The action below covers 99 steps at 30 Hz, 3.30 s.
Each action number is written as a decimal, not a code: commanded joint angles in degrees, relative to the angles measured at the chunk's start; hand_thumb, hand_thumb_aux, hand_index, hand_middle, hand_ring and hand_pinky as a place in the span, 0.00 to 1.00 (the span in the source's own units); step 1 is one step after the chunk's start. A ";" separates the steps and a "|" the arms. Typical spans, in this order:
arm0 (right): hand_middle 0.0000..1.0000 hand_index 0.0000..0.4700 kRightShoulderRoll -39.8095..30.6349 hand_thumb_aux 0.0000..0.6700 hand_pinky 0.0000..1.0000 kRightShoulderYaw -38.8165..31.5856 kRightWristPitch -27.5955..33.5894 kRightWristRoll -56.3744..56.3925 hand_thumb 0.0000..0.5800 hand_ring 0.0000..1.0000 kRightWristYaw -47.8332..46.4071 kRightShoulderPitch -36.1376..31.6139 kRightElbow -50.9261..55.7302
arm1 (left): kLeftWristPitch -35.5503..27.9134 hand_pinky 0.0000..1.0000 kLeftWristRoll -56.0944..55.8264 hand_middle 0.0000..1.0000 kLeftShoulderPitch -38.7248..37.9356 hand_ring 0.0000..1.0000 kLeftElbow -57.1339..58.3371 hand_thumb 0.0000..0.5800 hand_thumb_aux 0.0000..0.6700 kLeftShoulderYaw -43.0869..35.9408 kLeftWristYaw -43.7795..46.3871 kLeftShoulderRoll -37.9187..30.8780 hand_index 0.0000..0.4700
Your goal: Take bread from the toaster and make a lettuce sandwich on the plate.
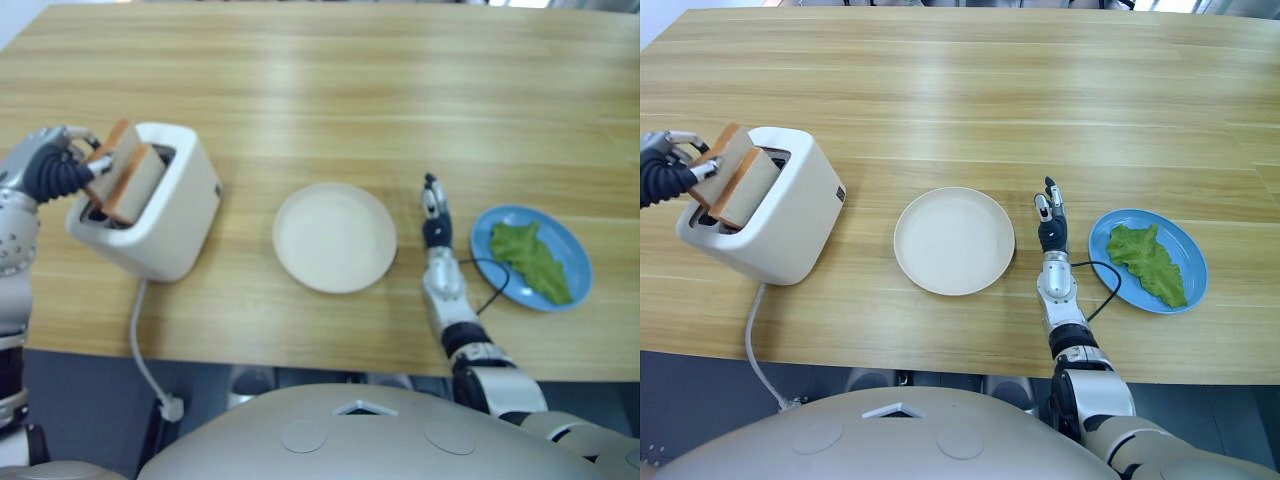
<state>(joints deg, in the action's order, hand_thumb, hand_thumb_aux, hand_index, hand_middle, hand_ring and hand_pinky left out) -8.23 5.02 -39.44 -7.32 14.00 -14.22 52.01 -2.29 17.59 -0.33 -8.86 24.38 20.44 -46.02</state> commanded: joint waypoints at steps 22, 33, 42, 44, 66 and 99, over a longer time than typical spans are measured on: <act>0.00 0.00 -0.20 0.00 0.00 0.20 2.38 1.06 0.00 0.00 -0.80 -0.22 -0.52 | -20.10 1.00 -34.89 1.00 19.63 1.00 -20.83 1.00 1.00 -10.80 2.28 8.42 0.98; 0.00 0.00 -1.95 0.00 0.00 0.92 3.04 1.79 0.00 0.00 -1.19 0.99 -2.98 | -10.86 1.00 -19.63 1.00 26.23 1.00 4.51 1.00 1.00 -35.99 5.45 18.82 0.98; 0.00 0.00 -2.12 0.00 0.00 0.96 3.79 2.00 0.00 0.00 -1.83 1.68 -3.63 | -1.10 1.00 -13.62 1.00 29.24 1.00 26.20 1.00 1.00 -43.63 9.94 26.32 0.98; 0.00 0.00 -2.22 0.00 0.00 1.00 3.98 2.01 0.00 0.00 -1.94 1.70 -3.93 | 0.19 1.00 -12.49 1.00 30.07 1.00 29.82 1.00 1.00 -45.63 12.61 26.95 0.98; 0.00 0.00 -2.43 0.00 0.00 1.73 5.35 2.05 0.00 0.00 -2.95 3.80 -7.61 | 16.35 0.00 22.01 0.00 37.32 0.00 38.36 0.00 0.00 -55.61 -9.77 22.14 0.00; 0.00 0.00 -42.35 0.00 0.00 17.41 23.31 -46.89 0.00 0.00 -1.16 34.08 -51.11 | 6.86 0.00 21.67 0.00 -3.03 0.00 8.99 0.00 0.00 -39.38 -25.50 26.92 0.00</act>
<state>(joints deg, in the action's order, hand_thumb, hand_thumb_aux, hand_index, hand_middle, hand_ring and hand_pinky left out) -49.52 25.34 -15.87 -50.99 10.79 19.90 -2.68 4.91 40.31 -2.82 -2.52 -13.87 -4.32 -20.50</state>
